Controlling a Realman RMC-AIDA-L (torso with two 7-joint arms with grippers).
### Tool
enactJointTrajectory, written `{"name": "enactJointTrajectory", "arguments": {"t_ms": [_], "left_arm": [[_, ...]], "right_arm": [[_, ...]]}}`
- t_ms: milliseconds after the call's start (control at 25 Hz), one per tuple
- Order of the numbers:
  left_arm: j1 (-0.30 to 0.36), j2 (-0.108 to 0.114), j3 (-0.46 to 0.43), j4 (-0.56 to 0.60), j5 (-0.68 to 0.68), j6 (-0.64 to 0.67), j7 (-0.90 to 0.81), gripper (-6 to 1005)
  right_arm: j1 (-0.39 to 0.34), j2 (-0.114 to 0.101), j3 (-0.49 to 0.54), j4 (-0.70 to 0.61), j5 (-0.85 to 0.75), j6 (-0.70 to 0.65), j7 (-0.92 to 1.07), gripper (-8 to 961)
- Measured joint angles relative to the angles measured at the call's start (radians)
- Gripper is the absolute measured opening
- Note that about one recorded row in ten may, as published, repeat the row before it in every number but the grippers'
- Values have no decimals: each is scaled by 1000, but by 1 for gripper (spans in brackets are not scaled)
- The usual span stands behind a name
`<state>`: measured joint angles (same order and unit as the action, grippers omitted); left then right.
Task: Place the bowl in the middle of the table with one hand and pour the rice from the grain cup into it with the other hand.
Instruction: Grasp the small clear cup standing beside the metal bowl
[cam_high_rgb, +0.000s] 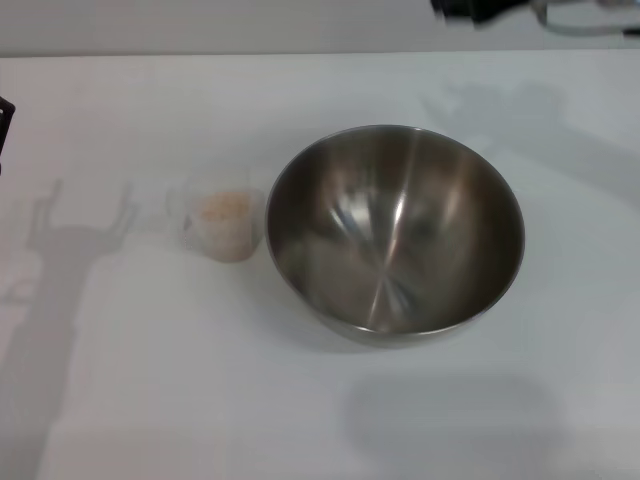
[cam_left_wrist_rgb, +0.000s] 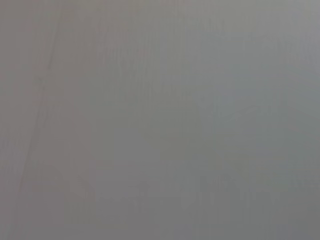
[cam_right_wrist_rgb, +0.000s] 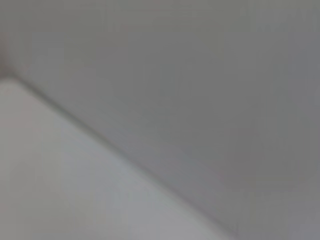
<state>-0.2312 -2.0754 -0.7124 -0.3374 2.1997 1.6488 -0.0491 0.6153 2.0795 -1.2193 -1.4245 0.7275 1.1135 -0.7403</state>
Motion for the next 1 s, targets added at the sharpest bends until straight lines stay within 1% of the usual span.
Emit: {"name": "enactJointTrajectory", "arguments": {"t_ms": [40,80,120,160,200,280,320,360,400,440,480,520,560,600,640,680,720,760,800,840,920,960,1000], "left_arm": [[1,0,1,0,0,0,0,861],[1,0,1,0,0,0,0,861],[2,0,2,0,0,0,0,861],[2,0,2,0,0,0,0,861],[2,0,2,0,0,0,0,861],[3,-1,2,0,2,0,0,861],[3,-1,2,0,4,0,0,861],[3,-2,2,-1,6,0,0,861],[3,-2,2,-1,6,0,0,861],[3,-2,2,-1,6,0,0,861],[3,-2,2,-2,7,0,0,860],[3,-2,2,-2,7,0,0,860],[3,-2,3,-3,8,0,0,860],[3,-2,3,-3,8,0,0,860],[3,-2,8,-3,8,0,0,860],[3,-2,8,-3,8,0,0,860],[4,-2,15,-3,8,-1,0,860],[4,-2,24,-2,7,-3,0,860],[4,-2,24,-2,7,-3,0,860],[4,-2,24,-2,7,-3,0,860],[5,-3,58,0,3,-14,0,860],[8,-3,64,0,4,-19,0,860],[8,-3,64,0,4,-19,0,860]], "right_arm": [[-40,3,-37,-18,57,-114,-37,393],[-40,3,-37,-18,57,-114,-37,392],[-63,4,-66,-20,89,-197,-57,392],[-101,4,-128,-18,128,-346,-82,392],[-101,4,-128,-18,128,-346,-82,392],[-134,4,-189,-9,146,-509,-99,391],[-149,4,-227,-2,149,-609,-108,391],[-178,5,-302,18,150,-793,-119,391],[-178,5,-302,18,150,-793,-119,391],[-202,6,-379,48,150,-986,-121,391],[-202,6,-379,48,150,-986,-121,392],[-213,6,-423,70,151,-1094,-115,392],[-225,6,-498,116,152,-1280,-87,392],[-225,6,-498,116,152,-1280,-87,392],[-232,5,-568,171,152,-1476,-37,392],[-232,5,-568,171,152,-1476,-37,391],[-232,4,-604,205,150,-1578,2,391],[-229,3,-676,290,145,-1780,100,391],[-229,3,-676,290,145,-1780,100,391],[-225,3,-698,325,138,-1857,145,391],[-215,2,-746,425,104,-2025,266,391],[-209,2,-772,527,46,-2163,415,391],[-209,2,-772,527,46,-2163,415,391]]}}
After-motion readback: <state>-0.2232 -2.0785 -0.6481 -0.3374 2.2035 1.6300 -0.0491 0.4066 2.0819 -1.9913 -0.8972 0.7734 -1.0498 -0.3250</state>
